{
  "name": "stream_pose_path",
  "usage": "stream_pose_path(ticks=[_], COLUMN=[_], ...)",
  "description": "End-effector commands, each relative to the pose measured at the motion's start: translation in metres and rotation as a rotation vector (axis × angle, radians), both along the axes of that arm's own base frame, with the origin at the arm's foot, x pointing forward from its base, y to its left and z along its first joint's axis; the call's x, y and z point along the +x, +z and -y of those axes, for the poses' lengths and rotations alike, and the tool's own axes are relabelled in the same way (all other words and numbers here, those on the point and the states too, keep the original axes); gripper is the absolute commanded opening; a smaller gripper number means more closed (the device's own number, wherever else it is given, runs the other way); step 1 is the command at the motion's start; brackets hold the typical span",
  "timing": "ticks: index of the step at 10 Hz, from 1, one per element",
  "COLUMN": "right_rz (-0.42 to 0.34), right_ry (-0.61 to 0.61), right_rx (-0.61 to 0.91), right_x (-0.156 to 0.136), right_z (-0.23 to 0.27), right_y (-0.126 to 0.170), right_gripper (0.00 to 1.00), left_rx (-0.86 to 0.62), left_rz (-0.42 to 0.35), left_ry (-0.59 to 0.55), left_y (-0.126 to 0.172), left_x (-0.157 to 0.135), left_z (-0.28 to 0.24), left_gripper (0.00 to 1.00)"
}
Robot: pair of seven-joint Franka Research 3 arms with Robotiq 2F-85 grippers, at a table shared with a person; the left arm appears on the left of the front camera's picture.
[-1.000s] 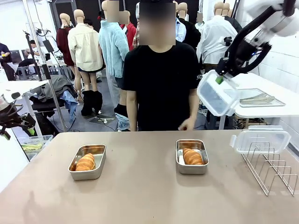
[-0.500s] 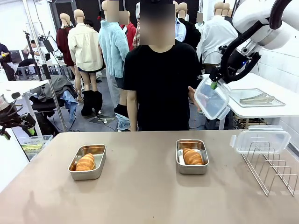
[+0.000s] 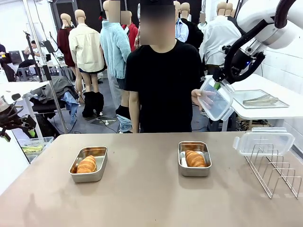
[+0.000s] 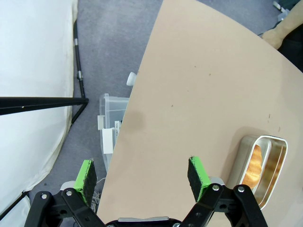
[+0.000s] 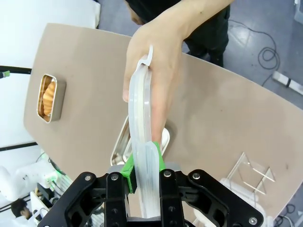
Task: Place the bread in airtight containers.
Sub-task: Release when the human grabs the Airtight Container lid, then pick up one Airtight Container lid and hand it to the human.
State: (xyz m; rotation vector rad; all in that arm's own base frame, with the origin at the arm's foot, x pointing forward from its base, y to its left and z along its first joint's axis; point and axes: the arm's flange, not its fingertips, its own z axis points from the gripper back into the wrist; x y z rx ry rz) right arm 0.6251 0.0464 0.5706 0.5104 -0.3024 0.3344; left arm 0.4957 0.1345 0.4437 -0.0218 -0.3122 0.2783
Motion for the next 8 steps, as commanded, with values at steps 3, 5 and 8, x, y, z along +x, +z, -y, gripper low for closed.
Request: stream_pose_path(ticks=[3, 5, 8], right_rz=[0.001, 0.001, 0.007], right_ry=[-0.004, -0.004, -0.004], right_rx=[-0.003, -0.003, 0.0], right_x=[-0.0008, -0.0008, 0.0007], right_z=[-0.002, -0.002, 0.0005], right_y=[0.0019, 0.0019, 0.0011], right_gripper=[0.0, 0.0, 0.19], left_rx=[0.002, 0.002, 0.002], left_rz=[0.001, 0.001, 0.001], left_ry=[0.003, 0.003, 0.003], left_y=[0.0009, 0.0009, 0.0009], left_x=[-0.0008, -0.0008, -0.0008], left_z=[-0.0018, -0.0018, -0.0018], left_gripper=[1.0, 1.0, 1.0])
